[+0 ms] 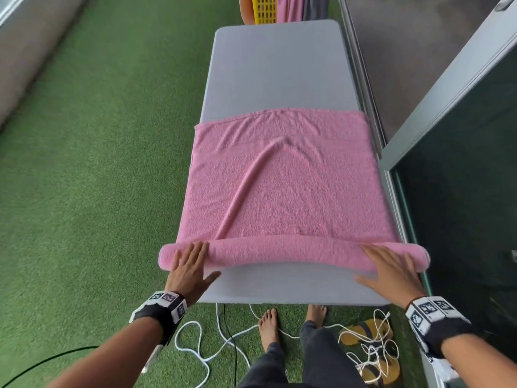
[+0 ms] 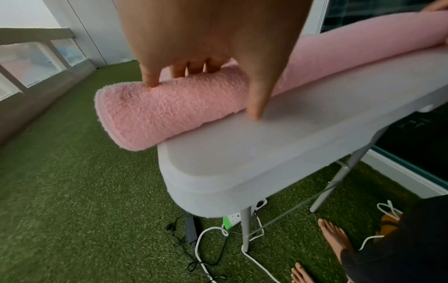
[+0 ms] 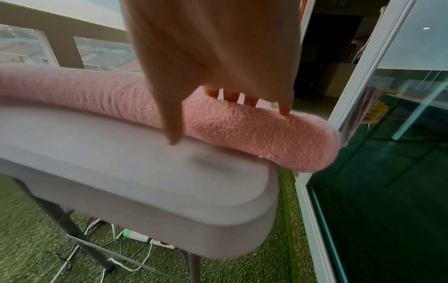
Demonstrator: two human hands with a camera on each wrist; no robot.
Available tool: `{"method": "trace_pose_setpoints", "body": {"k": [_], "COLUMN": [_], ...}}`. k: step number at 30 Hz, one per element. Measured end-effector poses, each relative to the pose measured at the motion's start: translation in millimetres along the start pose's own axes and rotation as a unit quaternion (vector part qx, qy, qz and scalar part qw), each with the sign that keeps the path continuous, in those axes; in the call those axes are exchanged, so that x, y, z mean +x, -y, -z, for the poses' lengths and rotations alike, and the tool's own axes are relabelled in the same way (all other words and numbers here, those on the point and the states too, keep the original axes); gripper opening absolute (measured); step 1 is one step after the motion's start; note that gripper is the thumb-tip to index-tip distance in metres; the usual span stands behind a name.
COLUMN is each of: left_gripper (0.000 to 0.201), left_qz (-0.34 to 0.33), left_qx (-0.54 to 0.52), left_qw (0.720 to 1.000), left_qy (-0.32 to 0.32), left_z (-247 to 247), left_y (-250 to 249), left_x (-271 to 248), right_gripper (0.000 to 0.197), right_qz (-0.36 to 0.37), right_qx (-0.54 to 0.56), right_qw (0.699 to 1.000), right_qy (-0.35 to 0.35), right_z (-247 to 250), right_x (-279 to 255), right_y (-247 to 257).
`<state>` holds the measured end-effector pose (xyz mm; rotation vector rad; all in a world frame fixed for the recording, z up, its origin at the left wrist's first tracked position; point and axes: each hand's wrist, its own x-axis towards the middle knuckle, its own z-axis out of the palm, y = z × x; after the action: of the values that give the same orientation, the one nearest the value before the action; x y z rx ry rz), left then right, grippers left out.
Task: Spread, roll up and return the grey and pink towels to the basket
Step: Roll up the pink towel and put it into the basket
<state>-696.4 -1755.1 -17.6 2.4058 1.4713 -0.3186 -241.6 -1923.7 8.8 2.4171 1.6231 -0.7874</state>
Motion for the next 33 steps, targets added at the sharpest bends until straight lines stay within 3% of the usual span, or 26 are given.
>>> {"method": "trace_pose_setpoints", "body": {"k": [2, 6, 8, 14, 19, 21, 22, 24, 25, 27, 30, 33], "left_gripper": [0.085, 0.049, 0.041, 0.043, 0.032, 0.039, 0.05, 0.072, 0.072, 0.062, 0.083, 0.063], "left_qz": [0.002, 0.004, 0.017, 0.022, -0.037, -0.029, -0.019, -0.007, -0.003, 0.005, -0.017, -0.017], "left_qx": [0.034, 0.052, 0.057, 0.081, 0.108, 0.108, 0.1, 0.046, 0.02, 0.004, 0.033, 0.048], "left_qw": [0.999, 0.998, 0.998, 0.996, 0.991, 0.989, 0.991, 0.999, 0.999, 1.0, 0.999, 0.998], "left_qy": [0.002, -0.028, -0.017, 0.013, 0.067, 0.097, 0.084, -0.004, -0.035, -0.022, 0.001, -0.027], "left_z": [2, 14, 21, 30, 33, 36, 36, 29, 24, 14, 4, 18], "left_y": [1, -1, -2, 6, 0, 0, 1, 4, 4, 4, 8, 12], "left_x": [4, 21, 26, 25, 21, 22, 21, 20, 19, 13, 12, 32], "right_gripper": [0.067, 0.053, 0.05, 0.041, 0.023, 0.017, 0.025, 0.038, 0.041, 0.053, 0.083, 0.065], "right_qz": [-0.007, -0.014, -0.014, -0.008, -0.042, -0.047, -0.042, -0.02, -0.006, 0.016, 0.01, -0.004], "right_qx": [-0.05, -0.089, -0.087, -0.031, -0.01, -0.01, -0.007, 0.03, 0.055, 0.041, -0.044, -0.078], "right_qw": [0.999, 0.995, 0.996, 0.996, 0.989, 0.993, 0.997, 0.998, 0.994, 0.996, 0.998, 0.995], "right_qy": [-0.013, -0.035, -0.018, 0.087, 0.138, 0.107, 0.063, -0.058, -0.096, -0.075, -0.033, -0.061], "right_z": [-1, 10, 16, 12, 25, 28, 25, 17, 11, -2, -16, -2], "right_x": [3, 17, 17, -7, 1, 7, 9, 8, 6, -1, -4, 14], "right_y": [0, 7, 9, 17, 1, -5, -9, -8, -7, -4, -4, -1]}}
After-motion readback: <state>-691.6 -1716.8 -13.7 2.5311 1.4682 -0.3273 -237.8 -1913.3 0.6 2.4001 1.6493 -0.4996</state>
